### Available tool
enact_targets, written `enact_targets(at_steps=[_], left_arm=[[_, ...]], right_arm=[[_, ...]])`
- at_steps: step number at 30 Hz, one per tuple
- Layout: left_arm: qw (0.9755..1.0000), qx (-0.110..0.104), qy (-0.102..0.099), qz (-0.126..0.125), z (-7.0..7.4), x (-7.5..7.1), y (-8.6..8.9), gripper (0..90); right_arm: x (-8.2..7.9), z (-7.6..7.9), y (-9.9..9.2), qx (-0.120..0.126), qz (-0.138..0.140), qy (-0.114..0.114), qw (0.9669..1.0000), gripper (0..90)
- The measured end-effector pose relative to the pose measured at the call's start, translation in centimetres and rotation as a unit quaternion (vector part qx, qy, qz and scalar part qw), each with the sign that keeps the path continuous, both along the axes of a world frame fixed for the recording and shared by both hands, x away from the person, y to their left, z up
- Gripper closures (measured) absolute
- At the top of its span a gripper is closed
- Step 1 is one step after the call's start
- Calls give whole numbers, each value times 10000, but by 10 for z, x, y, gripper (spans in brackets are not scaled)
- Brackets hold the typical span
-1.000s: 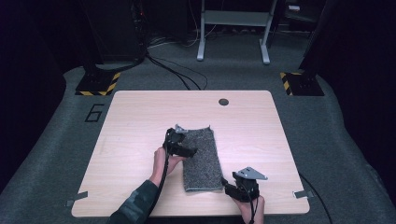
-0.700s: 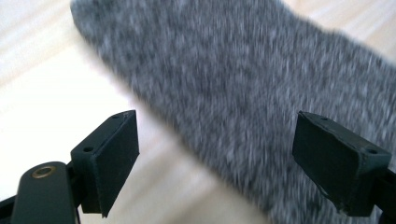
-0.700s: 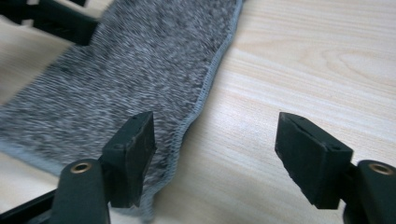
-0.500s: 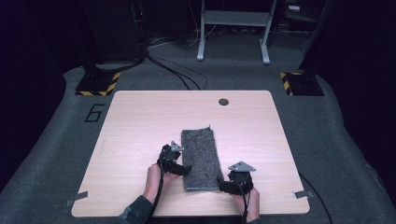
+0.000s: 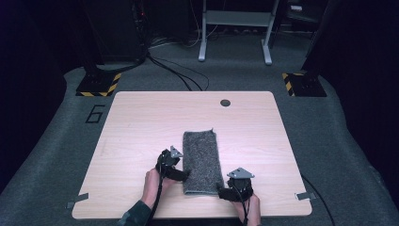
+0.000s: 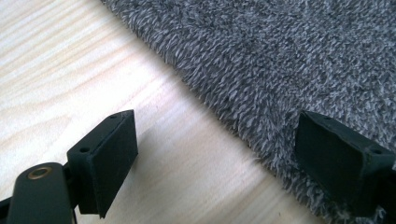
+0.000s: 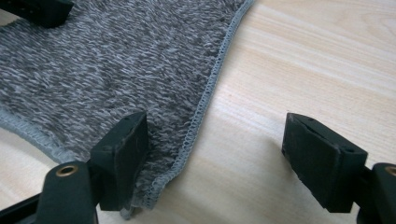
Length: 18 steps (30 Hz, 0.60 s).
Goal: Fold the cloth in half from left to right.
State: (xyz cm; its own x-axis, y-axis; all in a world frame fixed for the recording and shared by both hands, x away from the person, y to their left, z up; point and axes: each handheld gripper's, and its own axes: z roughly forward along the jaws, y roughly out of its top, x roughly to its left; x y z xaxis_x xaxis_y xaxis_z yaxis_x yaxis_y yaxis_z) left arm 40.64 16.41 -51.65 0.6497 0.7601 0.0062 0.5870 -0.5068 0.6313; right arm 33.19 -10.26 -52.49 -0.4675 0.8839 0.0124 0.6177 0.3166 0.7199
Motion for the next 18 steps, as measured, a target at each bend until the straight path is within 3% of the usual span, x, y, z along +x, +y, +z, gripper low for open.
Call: enact_targets(at_steps=[6, 9, 13, 18], left_arm=[[10000, -45, -53, -50, -1, -10, 5, 134], [9998, -134, -26, -124, -2, -12, 8, 132], [9995, -306, 23, -105, 0, -7, 15, 103], [9984, -537, -56, 155, 10, 9, 21, 91]], right_arm=[[-9, 1, 4, -23, 121, 46, 9999, 207], [-10, 1, 6, -8, 141, 155, 9998, 153], [2, 8, -2, 176, 251, 120, 9995, 138], [33, 25, -6, 308, 324, -22, 9990, 117]])
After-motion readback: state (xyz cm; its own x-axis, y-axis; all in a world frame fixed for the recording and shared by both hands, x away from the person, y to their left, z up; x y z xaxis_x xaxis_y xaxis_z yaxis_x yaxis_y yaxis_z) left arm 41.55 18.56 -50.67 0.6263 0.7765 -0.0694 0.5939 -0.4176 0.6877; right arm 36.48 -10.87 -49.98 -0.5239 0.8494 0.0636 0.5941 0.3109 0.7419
